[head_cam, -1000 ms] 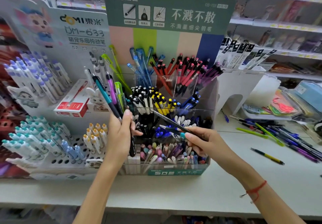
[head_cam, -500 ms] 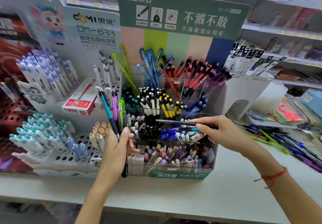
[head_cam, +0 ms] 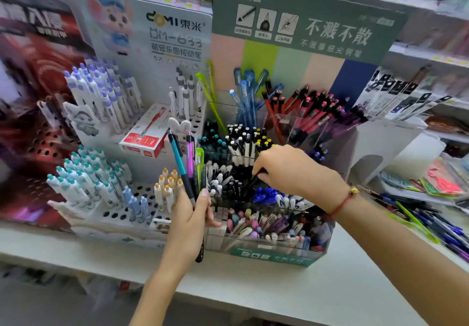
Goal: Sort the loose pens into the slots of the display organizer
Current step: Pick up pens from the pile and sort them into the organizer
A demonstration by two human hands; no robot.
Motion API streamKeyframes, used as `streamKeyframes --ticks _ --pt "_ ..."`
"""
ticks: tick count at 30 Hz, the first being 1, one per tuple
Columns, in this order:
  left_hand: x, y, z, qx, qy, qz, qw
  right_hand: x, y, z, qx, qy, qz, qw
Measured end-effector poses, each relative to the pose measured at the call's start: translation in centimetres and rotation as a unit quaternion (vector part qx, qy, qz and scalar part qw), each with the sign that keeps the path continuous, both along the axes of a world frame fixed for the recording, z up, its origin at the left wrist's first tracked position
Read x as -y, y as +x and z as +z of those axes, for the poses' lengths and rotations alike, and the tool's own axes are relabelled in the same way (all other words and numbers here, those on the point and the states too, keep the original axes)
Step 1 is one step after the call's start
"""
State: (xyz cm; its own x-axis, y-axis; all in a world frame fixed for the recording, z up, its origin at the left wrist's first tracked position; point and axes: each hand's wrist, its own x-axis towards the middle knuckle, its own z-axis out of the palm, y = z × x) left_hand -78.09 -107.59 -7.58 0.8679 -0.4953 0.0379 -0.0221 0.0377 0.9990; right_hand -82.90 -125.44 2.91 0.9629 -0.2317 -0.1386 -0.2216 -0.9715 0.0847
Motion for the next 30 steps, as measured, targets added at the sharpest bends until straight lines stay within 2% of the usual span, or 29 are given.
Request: streamKeyframes --ticks 3,9,15,19,22,24,26,30 --pt "-0.2 0.0 0.1 -0.012 -0.016 -0.01 1.0 0.2 1.1 -1.5 0.018 0.028 0.001 0.999" --pt "-0.5 0.2 0.4 -0.022 -0.023 -0.002 1.0 1.5 0.2 -4.9 0.1 0.134 -0.072 0.983" --pt "-0.6 0.0 0.4 -0.009 -0.019 -0.004 1.0 2.5 -2.2 -5.9 0.247 0.243 -0.13 0.929" --pt "-0.9 0.1 0.4 -0.019 -0.023 0.0 1.0 2.4 -4.9 -3.7 0.317 0.264 -0.12 0.903" --pt "-1.2 0.2 0.6 -0.032 -0.034 0.011 0.999 1.4 -5.0 -0.4 0.385 0.295 -0.07 0.872" --pt "-1.3 0.4 0.6 -0.032 -0.04 0.015 0.999 0.8 -3.3 1.5 0.396 0.27 -0.033 0.877" --pt "-1.4 0.5 0.6 -0.023 -0.042 0.022 0.999 0.7 -0.5 2.7 0.38 0.212 -0.015 0.9" --pt "-1.7 0.7 0.6 -0.02 -0.043 0.019 0.999 0.4 5.6 3.2 0.247 0.121 -0.005 0.962"
